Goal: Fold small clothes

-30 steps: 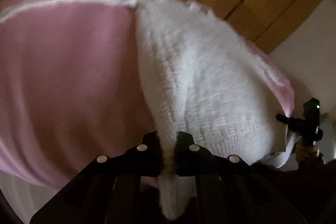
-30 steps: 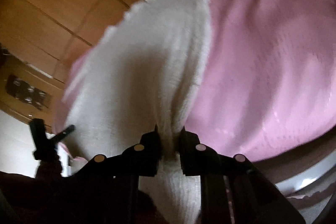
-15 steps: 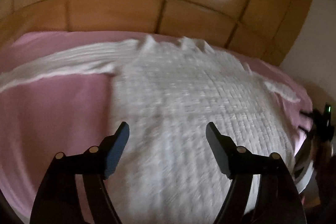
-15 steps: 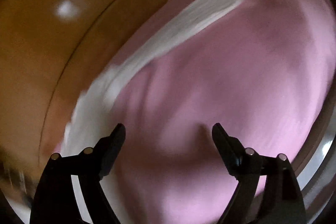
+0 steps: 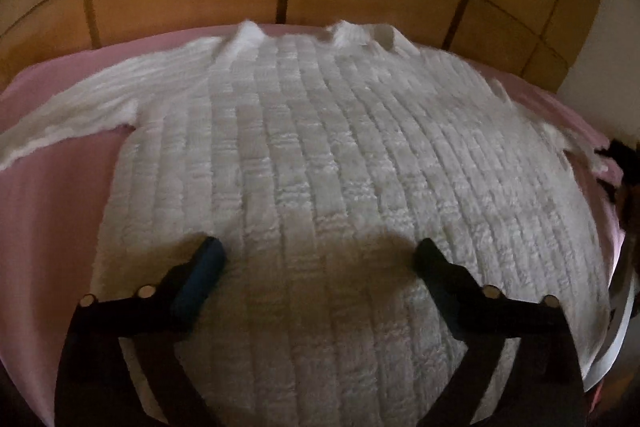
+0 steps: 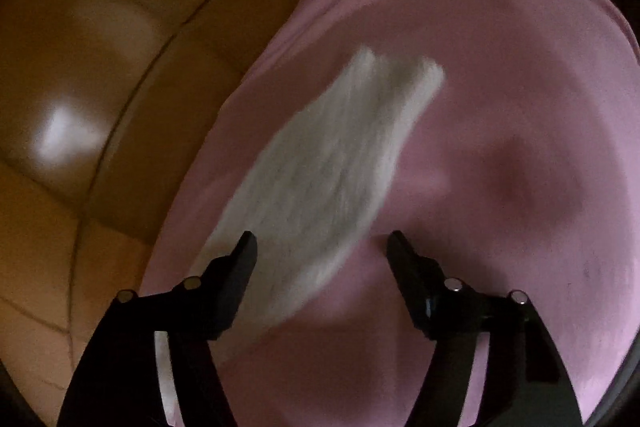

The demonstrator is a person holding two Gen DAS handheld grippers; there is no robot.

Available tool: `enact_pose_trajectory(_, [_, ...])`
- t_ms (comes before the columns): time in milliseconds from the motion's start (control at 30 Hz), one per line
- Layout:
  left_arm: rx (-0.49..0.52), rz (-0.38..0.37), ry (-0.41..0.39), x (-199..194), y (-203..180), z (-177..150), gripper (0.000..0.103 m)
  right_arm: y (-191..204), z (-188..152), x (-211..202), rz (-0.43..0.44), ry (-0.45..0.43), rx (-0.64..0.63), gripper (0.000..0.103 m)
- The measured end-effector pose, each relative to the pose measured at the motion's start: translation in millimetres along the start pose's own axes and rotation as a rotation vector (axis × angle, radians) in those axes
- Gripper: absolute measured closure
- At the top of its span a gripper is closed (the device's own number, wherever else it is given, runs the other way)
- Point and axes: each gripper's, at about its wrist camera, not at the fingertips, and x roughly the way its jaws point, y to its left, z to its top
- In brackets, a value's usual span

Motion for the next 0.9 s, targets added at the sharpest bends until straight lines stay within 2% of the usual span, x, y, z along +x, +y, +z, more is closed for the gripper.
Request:
enact_pose_trajectory(33, [0.006, 0.007, 0.000, -0.2, -0.9, -0.7, 0.004, 4.1, 6.0, 6.5, -0.033, 0.005, -0.012, 0.053])
enact_pose_trajectory(67, [0.009, 0.011, 0.000, 1.5, -3.4, -0.4, 0.004, 11.5, 8.5, 12.7, -0.062, 0.019, -0.030, 0.075])
enact_pose_trajectory(100, [0.007, 0.011, -0.002, 2.3, -3.1, -0.4, 0.004, 19.3, 12.2, 18.1, -0.080, 0.037, -0.056, 0.087])
enact_pose_trajectory(133, [0.005, 0.007, -0.004, 2.7, -2.3, -0.5, 0.004, 20.3, 16.7, 17.3, -0.081, 0.043, -0.072, 0.095])
enact_pose_trajectory(233, [-0.001, -0.006, -0.012, 1.9, -0.7, -3.2, 0.004, 40.8, 23.2, 6.8, -0.045, 0.015, -0.161, 0.095])
enact_pose_trajectory(433, [-0.003, -0.020, -0.015, 2.5, 1.0, -3.1, 0.004, 139.7, -26.9, -7.0, 0.131, 0.064, -0.411, 0.095])
enact_pose_trajectory(533, [0.001, -0.025, -0.012, 1.5, 1.6, -3.3, 0.004, 193.0, -72.2, -9.9, 0.222, 0.118, -0.547, 0.095])
enact_pose_trajectory(667, [0.004, -0.035, -0.008, 0.1, 2.7, -3.9, 0.004, 263.3, -153.1, -12.0, 0.331, 0.203, -0.737, 0.095])
enact_pose_trajectory(733, [0.002, -0.042, -0.009, -0.4, 3.7, -4.3, 0.004, 291.8, -201.2, -9.3, 0.361, 0.253, -0.822, 0.095])
enact_pose_trajectory(800, [0.008, -0.038, -0.005, 0.5, 2.9, -3.0, 0.004, 311.7, -226.9, 2.6, 0.368, 0.290, -0.882, 0.095])
enact_pose_trajectory(867, [0.003, -0.044, -0.010, -0.2, 3.2, -3.4, 0.004, 323.1, -260.5, 5.5, 0.372, 0.315, -0.937, 0.086])
enact_pose_trajectory(900, [-0.001, -0.050, -0.013, -0.7, 4.2, -3.7, 0.004, 328.0, -274.5, 5.8, 0.378, 0.319, -0.957, 0.077])
